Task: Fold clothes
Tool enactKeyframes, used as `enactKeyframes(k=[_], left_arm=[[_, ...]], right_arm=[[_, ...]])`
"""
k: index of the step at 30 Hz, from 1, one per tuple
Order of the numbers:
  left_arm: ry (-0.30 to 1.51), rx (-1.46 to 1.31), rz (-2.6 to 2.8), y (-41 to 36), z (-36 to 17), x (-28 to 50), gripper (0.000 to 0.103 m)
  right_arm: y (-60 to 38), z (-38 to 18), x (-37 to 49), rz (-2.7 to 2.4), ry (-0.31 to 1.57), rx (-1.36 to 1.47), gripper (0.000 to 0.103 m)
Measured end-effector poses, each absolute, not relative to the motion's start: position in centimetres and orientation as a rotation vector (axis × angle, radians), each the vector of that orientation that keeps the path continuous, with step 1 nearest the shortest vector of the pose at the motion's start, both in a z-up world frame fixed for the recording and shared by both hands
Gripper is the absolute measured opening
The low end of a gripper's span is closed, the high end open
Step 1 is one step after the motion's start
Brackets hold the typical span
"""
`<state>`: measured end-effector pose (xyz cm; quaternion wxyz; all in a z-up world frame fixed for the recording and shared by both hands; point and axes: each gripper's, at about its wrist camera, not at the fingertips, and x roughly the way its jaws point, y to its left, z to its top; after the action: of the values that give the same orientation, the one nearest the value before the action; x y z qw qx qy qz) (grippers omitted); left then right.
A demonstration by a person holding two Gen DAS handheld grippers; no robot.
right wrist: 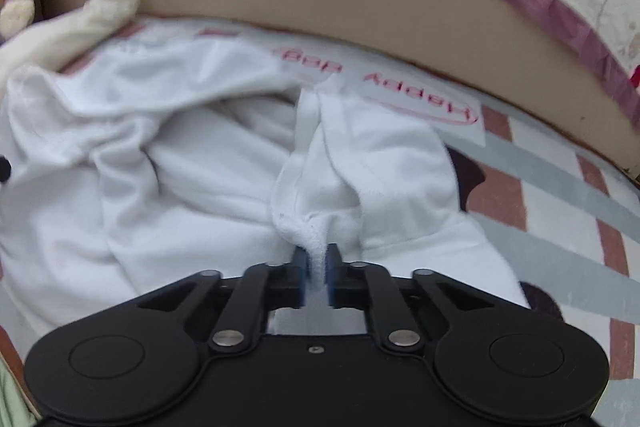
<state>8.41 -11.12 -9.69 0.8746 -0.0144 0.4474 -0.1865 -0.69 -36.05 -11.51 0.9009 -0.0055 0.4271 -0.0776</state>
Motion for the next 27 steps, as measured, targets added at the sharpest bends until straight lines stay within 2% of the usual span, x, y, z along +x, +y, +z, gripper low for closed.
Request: enactKeyframes(k=[5, 7, 9, 12, 14, 16, 17, 20, 21, 25, 27], left_arm=[[0.909, -0.053, -0.435, -11.0, -9.2, 7.9, 0.006], [0.92, -0.07, -0.456, -10.9, -9.5, 7.9, 0.01], [0.926, -0.1, -0.481, -10.7, -9.8, 7.7, 0.018], [0.918, -0.108, -0.515, -11.0, -10.1, 7.4, 0.018], [0.903, -0.085, -0.536, -11.6, -10.1, 7.3, 0.018], [0.896, -0.058, -0.553, -12.5, -10.0, 7.5, 0.019], [0.895, -0.044, -0.565, -13.1, -10.0, 7.7, 0.023], [0.899, -0.05, -0.592, -15.0, -10.3, 8.5, 0.044], [0.901, -0.057, -0.601, -15.7, -10.5, 8.8, 0.048], [0.997, -0.089, -0.56, -19.2, -12.5, 11.2, 0.05], [0.992, -0.036, -0.53, -20.8, -13.1, 11.9, 0.06]], right_arm=[[-36.4, -7.2, -2.4, -0.179, 0.735, 0.062, 0.007], [-36.6, -5.4, -3.3, -0.194, 0.68, 0.073, 0.006], [-37.0, -3.5, -4.5, -0.234, 0.623, 0.069, 0.005], [-38.5, -0.7, -6.3, -0.373, 0.54, -0.011, 0.005], [-39.9, -0.1, -6.2, -0.529, 0.532, -0.124, 0.005], [-42.4, -0.7, -5.8, -0.589, 0.574, -0.081, 0.005], [-43.6, -1.2, -5.9, -0.59, 0.588, 0.005, 0.005], [-46.2, -2.4, -6.2, -0.588, 0.623, 0.207, 0.005], [-46.1, -2.9, -6.0, -0.588, 0.629, 0.203, 0.005], [-44.2, -4.2, -4.9, -0.552, 0.649, 0.086, 0.005], [-44.1, -4.5, -4.9, -0.507, 0.632, 0.129, 0.005]])
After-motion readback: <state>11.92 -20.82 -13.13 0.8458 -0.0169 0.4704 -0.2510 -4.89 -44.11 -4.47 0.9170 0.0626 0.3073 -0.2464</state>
